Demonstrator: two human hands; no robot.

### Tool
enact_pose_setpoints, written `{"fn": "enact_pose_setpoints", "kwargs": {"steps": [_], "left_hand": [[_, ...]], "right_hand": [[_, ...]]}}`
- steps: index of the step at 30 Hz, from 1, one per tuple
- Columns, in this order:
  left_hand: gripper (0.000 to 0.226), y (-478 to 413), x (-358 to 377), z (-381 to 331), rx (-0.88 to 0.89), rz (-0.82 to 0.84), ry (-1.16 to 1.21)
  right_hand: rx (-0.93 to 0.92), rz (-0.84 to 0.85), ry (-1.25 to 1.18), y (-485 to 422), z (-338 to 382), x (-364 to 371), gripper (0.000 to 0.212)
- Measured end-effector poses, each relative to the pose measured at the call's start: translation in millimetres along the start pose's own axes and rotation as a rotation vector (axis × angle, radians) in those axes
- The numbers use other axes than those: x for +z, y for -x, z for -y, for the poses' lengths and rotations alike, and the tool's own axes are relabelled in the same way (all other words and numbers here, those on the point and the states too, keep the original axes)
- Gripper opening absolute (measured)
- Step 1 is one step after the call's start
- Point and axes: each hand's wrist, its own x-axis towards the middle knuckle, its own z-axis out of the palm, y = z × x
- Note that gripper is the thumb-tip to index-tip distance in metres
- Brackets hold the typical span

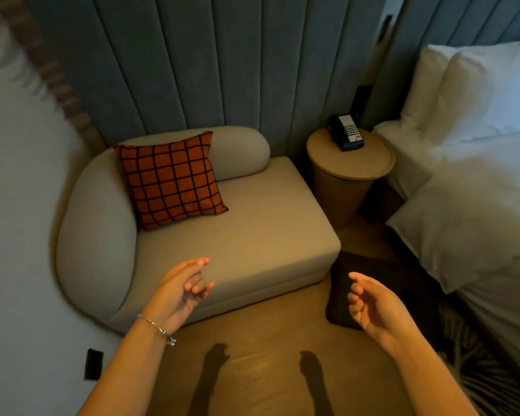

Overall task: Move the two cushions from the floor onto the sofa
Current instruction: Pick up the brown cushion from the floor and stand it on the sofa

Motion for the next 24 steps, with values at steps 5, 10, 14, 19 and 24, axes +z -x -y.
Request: {"fn": "enact_pose_setpoints", "kwargs": {"steps": [5, 10, 14, 19, 24], "left_hand": [[0.017, 3, 73, 39, -0.049, 0.09, -0.055], [0.016, -4, 168, 102, -0.096, 0.144, -0.044], [0.017, -8, 242, 152, -0.121, 0.171, -0.055], [0.016, -27, 288, 181, -0.15, 0.138, -0.102], [0.016, -71, 341, 201, -0.165, 0.113, -0.167]], "right_hand": [[-0.034, -0.104, -0.074, 23, 19, -84, 0.017], [-0.064, -0.217, -0.103, 36, 56, -194, 0.014], [-0.076, -0.283, -0.114, 36, 88, -273, 0.014], [-0.076, -0.31, -0.153, 18, 113, -315, 0.016], [-0.066, -0.351, -0.181, -24, 137, -345, 0.016]]}}
